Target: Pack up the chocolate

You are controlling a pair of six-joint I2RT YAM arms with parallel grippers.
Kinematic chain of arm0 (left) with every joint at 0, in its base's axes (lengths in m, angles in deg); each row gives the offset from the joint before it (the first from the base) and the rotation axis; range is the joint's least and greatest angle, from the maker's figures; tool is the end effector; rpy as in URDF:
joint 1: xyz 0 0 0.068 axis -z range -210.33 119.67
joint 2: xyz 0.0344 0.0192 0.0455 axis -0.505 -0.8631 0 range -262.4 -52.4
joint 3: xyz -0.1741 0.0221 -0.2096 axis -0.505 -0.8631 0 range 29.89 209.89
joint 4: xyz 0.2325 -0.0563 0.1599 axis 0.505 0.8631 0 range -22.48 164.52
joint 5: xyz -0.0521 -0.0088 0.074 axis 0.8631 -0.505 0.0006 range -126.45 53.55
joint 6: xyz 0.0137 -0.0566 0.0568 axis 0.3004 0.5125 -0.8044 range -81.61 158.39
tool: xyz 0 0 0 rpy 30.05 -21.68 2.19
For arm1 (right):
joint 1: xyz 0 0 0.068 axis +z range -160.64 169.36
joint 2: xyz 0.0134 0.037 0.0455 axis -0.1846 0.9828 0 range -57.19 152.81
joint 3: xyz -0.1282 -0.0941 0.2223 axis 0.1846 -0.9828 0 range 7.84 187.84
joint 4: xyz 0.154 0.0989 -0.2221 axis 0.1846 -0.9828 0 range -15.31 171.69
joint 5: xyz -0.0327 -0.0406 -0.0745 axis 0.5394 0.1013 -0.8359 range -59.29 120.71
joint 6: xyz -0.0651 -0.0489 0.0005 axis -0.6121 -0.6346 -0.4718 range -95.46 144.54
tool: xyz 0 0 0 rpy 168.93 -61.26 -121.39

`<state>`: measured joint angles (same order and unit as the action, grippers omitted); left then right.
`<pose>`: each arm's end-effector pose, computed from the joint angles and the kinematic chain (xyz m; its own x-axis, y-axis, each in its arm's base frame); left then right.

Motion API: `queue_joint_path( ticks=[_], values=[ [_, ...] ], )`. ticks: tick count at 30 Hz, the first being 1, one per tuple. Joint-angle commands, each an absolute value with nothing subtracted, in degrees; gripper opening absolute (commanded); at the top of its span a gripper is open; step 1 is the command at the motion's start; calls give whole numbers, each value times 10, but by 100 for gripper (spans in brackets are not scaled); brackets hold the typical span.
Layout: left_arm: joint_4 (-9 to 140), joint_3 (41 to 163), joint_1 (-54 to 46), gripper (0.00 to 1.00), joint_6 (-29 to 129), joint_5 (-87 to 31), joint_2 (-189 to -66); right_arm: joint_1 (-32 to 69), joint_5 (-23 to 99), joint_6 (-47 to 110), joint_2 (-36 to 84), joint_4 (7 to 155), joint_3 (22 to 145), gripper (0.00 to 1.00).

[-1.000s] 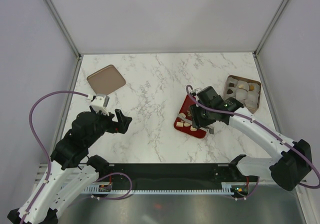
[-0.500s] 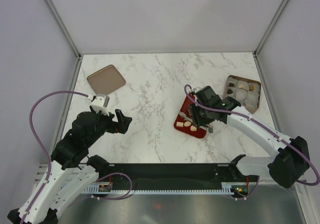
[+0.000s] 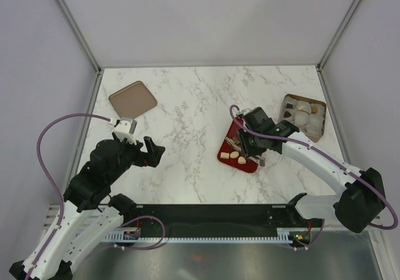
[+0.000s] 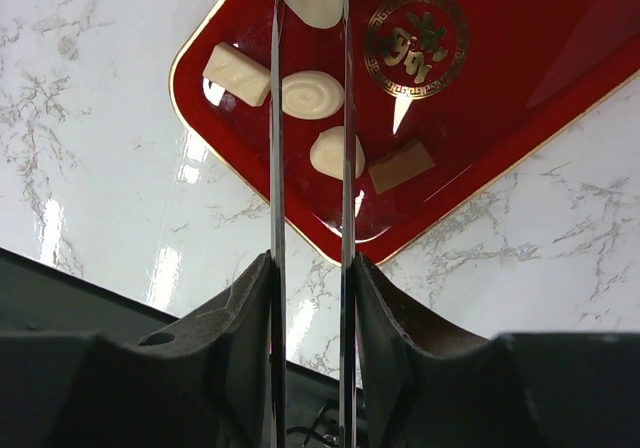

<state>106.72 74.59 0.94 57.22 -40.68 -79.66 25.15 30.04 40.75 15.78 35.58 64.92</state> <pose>0.1406 -0.0793 0.3202 -0.4480 -0.1044 -0.8879 0.3324 0.9025 -0.2739 0.2352 0.1686 0.2217 -0.8497 -0.2685 -0.4538 -0.3574 0.9261 0.1211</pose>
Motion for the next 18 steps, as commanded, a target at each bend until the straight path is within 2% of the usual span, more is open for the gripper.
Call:
queue_joint_path(
  ticks=[1, 11, 18],
  values=[
    [1058, 745, 12, 100, 588, -414, -793, 253, 275, 423, 151, 364, 663, 36],
    [1059, 745, 12, 100, 588, -414, -787, 249, 188, 429, 160, 308, 746, 32],
    [1059, 745, 14, 100, 588, -414, -787, 172, 142, 417, 171, 263, 832, 31]
  ],
)
